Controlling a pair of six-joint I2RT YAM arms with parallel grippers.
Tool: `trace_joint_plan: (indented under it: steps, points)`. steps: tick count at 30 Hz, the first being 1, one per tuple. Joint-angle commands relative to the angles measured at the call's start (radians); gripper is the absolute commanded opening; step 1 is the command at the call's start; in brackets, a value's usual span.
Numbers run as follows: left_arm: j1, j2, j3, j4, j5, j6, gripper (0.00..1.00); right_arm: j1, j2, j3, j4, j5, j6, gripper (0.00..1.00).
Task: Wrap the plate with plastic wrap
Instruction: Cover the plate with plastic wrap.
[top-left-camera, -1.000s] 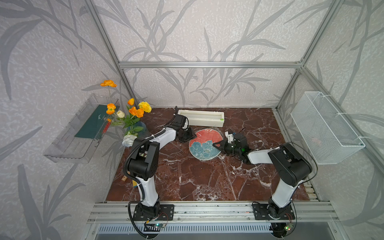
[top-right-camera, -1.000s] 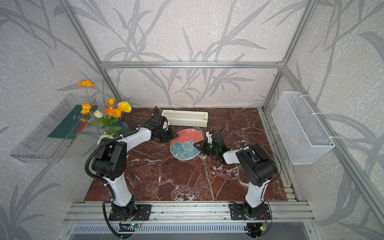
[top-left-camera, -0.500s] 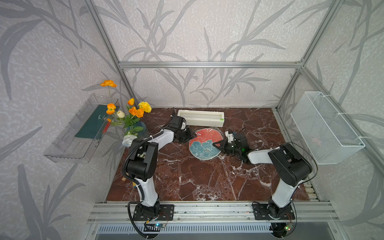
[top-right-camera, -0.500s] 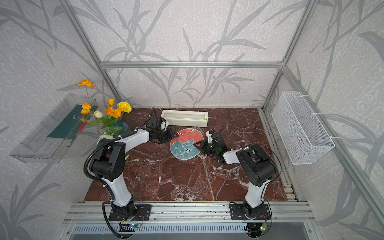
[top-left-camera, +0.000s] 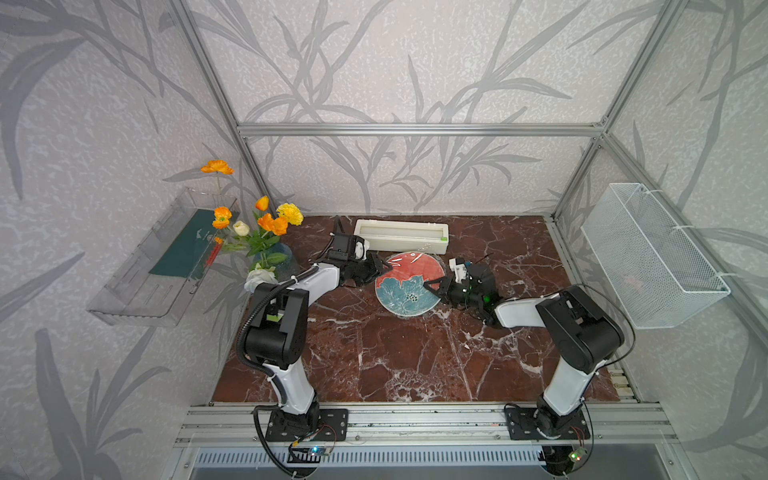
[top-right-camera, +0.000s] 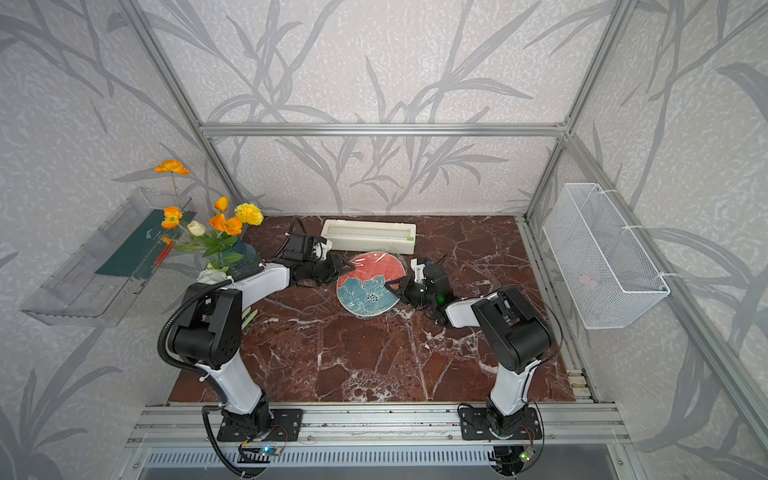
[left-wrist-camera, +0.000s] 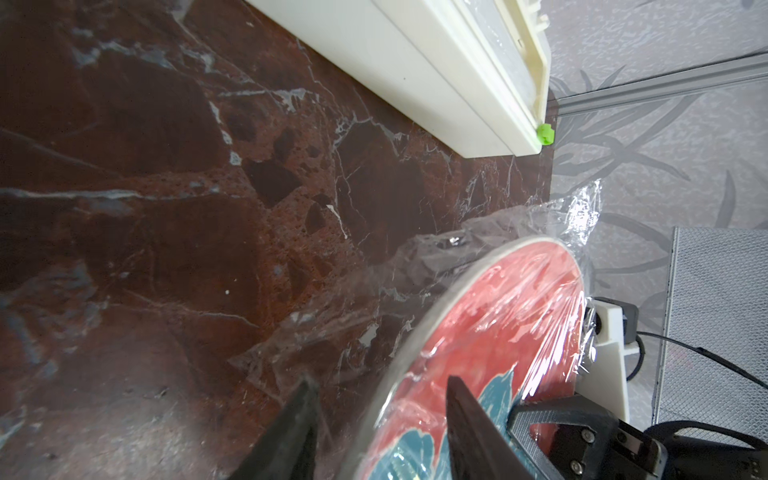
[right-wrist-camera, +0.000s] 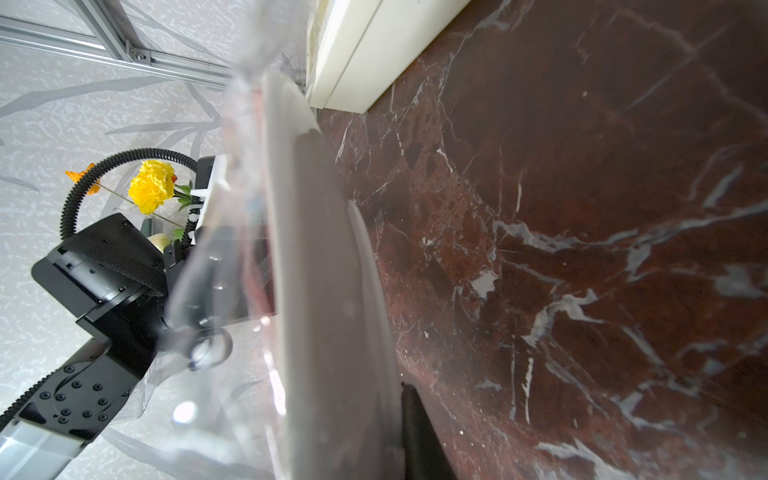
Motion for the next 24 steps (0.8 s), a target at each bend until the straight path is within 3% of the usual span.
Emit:
trace_joint_plan:
  steps: [1,9,18,24]
  points:
    - [-0.035,-0.043,-0.01,0.051,0.16,-0.045,0.51,0.031,-0.009,0.098,0.257,-0.05,0.045,0.12]
    - [-0.03,-0.069,-0.016,0.088,0.207,-0.055,0.54,0.031,0.011,0.108,0.311,-0.061,0.076,0.12]
    - [-0.021,-0.085,-0.024,0.11,0.195,-0.081,0.19,0.03,0.022,0.094,0.33,-0.061,0.091,0.16]
    - [-0.006,-0.097,-0.025,0.1,0.185,-0.073,0.05,0.029,0.029,0.082,0.347,-0.059,0.103,0.26]
